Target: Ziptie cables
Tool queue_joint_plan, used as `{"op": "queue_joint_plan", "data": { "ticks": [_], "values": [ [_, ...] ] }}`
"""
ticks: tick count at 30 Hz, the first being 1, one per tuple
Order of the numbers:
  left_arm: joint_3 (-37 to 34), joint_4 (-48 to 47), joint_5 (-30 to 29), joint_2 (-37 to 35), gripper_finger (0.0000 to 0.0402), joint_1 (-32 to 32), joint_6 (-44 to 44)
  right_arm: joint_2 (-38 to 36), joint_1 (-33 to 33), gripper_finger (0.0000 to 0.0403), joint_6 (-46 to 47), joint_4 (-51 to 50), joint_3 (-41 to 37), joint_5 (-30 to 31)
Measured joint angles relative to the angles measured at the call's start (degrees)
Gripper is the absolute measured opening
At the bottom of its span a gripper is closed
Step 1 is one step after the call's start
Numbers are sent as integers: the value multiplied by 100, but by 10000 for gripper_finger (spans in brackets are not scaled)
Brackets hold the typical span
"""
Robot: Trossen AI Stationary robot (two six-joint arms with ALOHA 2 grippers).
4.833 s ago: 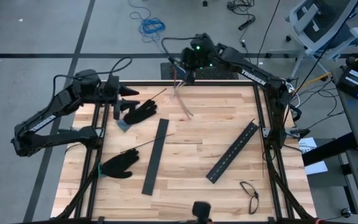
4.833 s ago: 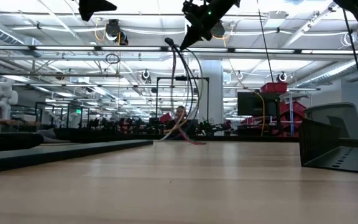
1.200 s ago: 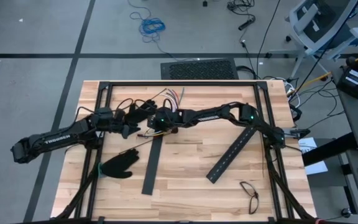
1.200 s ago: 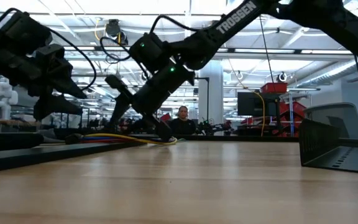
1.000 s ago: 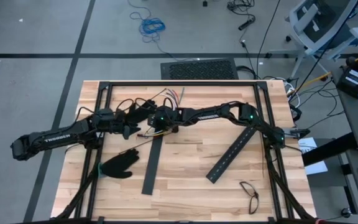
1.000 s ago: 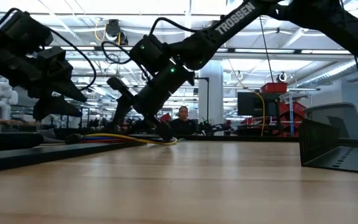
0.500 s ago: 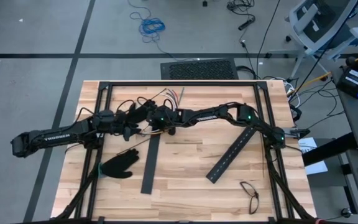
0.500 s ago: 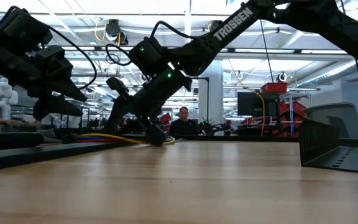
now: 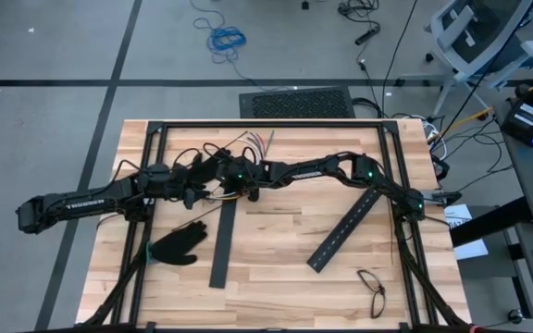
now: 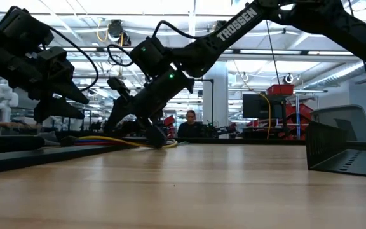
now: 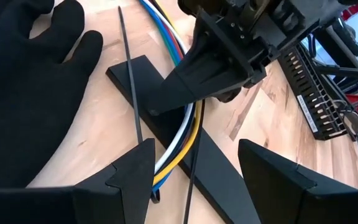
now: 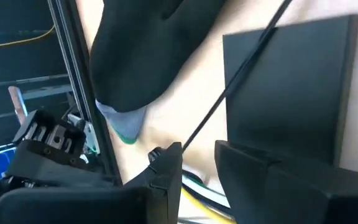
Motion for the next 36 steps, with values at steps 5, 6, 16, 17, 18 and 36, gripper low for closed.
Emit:
{"op": "queue_joint_plan", "data": {
  "ticks": [5, 6, 16, 17, 18, 36],
  "values": [
    [2, 0, 0, 0, 226, 0, -63, -59, 32, 91, -195, 360, 0, -173],
    [2, -2, 2, 0, 226, 0, -66, -93, 46, 91, -300, 363, 10, -42],
    [3, 143, 2, -1, 226, -4, -57, -121, -167, 91, -1921, -1254, 839, -59],
    [4, 156, 2, 0, 226, -4, -57, -132, -191, 91, -2130, -1400, 927, -14],
    [4, 153, 2, -2, 226, -3, -57, -133, -215, 91, -2344, -1603, 1014, -22],
    [169, 926, 738, -9, 226, -4, -230, -62, -327, 91, -11928, -3888, 2406, 834]
  ]
}}
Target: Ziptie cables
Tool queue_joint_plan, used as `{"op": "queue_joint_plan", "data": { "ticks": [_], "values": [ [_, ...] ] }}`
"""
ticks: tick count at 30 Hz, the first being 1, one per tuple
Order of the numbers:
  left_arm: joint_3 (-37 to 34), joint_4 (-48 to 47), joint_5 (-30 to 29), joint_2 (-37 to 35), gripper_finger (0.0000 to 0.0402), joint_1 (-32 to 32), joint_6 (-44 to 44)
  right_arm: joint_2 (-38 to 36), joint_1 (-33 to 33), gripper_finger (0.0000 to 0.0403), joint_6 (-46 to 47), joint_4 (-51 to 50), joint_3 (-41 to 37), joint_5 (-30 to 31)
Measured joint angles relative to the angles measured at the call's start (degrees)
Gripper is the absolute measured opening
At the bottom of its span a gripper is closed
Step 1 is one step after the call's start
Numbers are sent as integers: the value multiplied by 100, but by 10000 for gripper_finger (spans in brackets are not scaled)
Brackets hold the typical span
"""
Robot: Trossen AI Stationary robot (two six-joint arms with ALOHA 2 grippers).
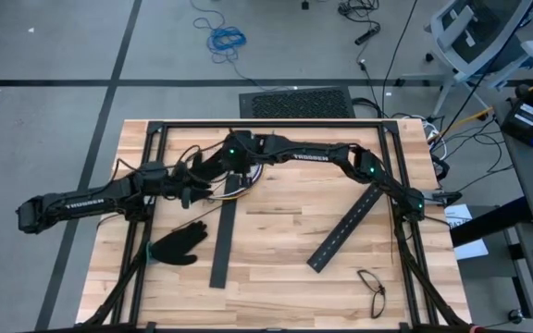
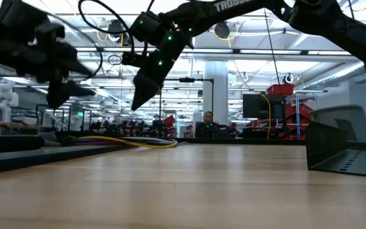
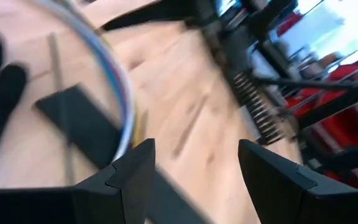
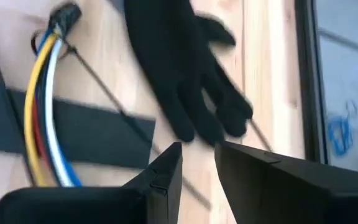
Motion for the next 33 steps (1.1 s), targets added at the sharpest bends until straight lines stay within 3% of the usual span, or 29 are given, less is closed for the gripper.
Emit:
{"op": "queue_joint_plan", "data": {
  "ticks": [6, 12, 23, 29, 33],
  "values": [
    [790, 371, 118, -75, 226, 0, -220, 271, -15, 91, 222, -330, -19, -885],
    [1523, 293, -389, -100, 226, 0, 99, 365, 75, 91, 398, 247, -11, -1016],
    [1894, 292, -629, -94, 226, 0, -8, 694, 220, 91, 1259, 933, -17, -1316],
    [1997, 1184, -676, -78, 226, 2, -16, 834, 202, 91, 1486, 1296, 9, -1305],
    [2114, 1233, -671, -81, 226, 4, -68, 864, 161, 91, 1632, 1363, 21, -1314]
  ]
}}
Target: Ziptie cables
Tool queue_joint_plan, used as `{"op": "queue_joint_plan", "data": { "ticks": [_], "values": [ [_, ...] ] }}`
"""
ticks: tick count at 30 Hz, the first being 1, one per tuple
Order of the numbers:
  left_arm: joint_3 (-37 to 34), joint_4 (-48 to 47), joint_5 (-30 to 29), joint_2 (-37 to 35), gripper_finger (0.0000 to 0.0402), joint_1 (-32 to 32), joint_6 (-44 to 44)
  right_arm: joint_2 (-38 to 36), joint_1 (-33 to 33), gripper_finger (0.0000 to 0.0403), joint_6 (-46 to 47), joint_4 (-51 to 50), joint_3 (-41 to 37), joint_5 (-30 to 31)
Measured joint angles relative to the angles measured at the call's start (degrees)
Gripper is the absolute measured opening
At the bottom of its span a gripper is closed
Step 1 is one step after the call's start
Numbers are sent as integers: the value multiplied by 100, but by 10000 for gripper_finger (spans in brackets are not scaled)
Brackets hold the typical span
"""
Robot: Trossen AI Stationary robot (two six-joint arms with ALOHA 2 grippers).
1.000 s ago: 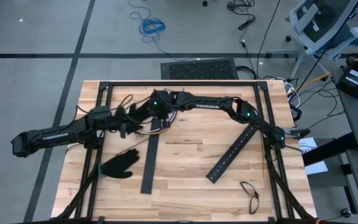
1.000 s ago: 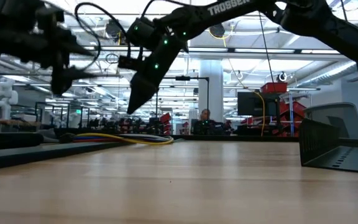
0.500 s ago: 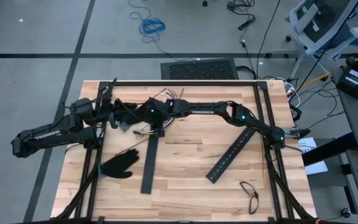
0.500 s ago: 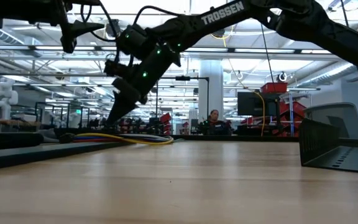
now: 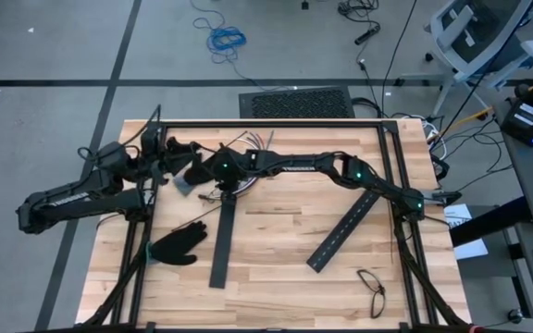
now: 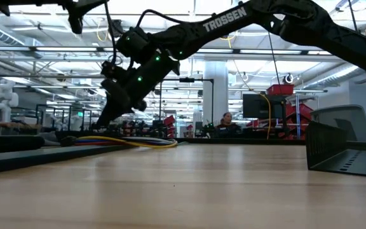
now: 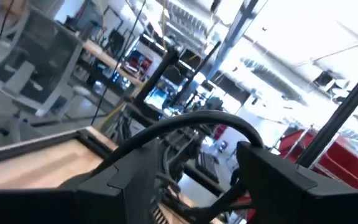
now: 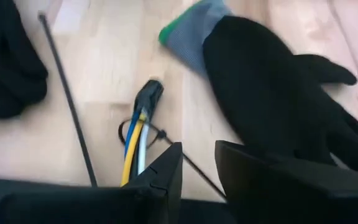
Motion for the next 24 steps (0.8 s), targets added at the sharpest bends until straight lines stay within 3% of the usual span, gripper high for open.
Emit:
{"op": "queue_joint_plan", "data": {
  "ticks": [9, 17, 21, 24],
  "values": [
    [125, -2218, 689, -112, 226, -15, 48, -91, -127, 91, 75, -71, 20, 36],
    [346, -2886, 943, -669, 226, -17, -79, -118, -261, 91, -187, -185, 212, 11],
    [883, -2839, 716, -1084, 226, -15, -67, -90, -303, 91, -536, -435, 206, -16],
    [1294, -2707, 23, -1359, 226, -15, 282, -76, -335, 91, -626, -428, 208, -279]
  ]
}}
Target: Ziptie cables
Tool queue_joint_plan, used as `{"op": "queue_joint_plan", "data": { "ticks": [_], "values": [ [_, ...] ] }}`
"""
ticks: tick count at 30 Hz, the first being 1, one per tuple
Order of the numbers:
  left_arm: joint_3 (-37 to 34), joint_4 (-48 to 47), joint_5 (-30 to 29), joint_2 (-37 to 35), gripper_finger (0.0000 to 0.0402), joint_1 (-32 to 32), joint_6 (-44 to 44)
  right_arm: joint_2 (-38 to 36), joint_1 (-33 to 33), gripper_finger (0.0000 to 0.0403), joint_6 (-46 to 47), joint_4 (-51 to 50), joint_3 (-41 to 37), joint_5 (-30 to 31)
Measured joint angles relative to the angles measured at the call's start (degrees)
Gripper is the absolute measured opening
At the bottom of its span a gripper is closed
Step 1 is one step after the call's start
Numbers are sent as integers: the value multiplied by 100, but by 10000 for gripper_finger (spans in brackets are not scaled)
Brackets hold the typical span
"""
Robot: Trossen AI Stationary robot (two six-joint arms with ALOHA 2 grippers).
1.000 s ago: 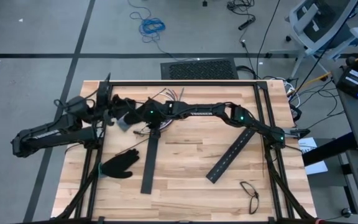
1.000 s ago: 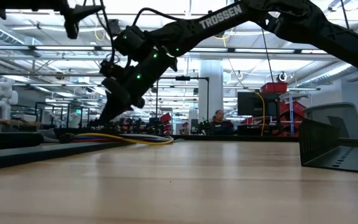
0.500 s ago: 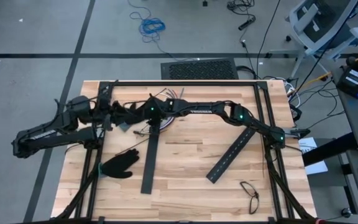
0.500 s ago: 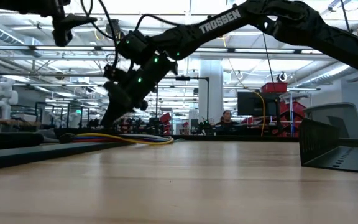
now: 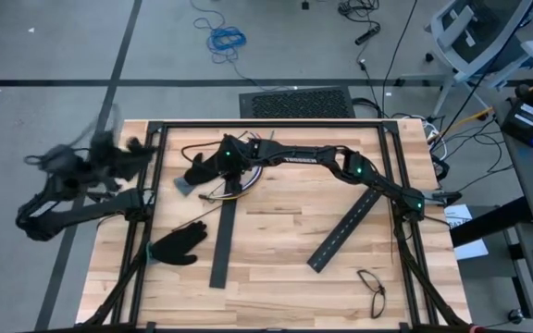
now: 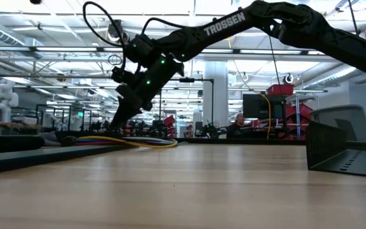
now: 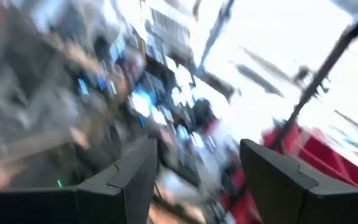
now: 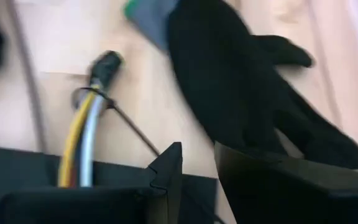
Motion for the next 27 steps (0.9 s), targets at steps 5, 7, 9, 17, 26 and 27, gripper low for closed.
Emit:
{"op": "queue_joint_plan", "data": {
  "ticks": [5, 7, 9, 17, 26, 27],
  "values": [
    [167, -434, -973, -110, 226, 0, 550, 72, 34, 91, -51, -117, 0, -201],
    [149, -511, -1214, -111, 226, 2, 698, 99, 83, 91, -46, -87, 0, -350],
    [97, -573, -1260, -101, 226, 2, 797, 136, 141, 91, -33, -110, 0, -438],
    [93, -527, -1417, 126, 226, 2, 870, 325, 284, 91, -30, 293, -2, -264],
    [91, -504, -1404, 128, 226, 2, 821, 281, 229, 91, 197, 350, 2, -439],
    [91, -503, -1408, 128, 226, 2, 821, 281, 229, 91, 136, 320, 2, -443]
  ]
}}
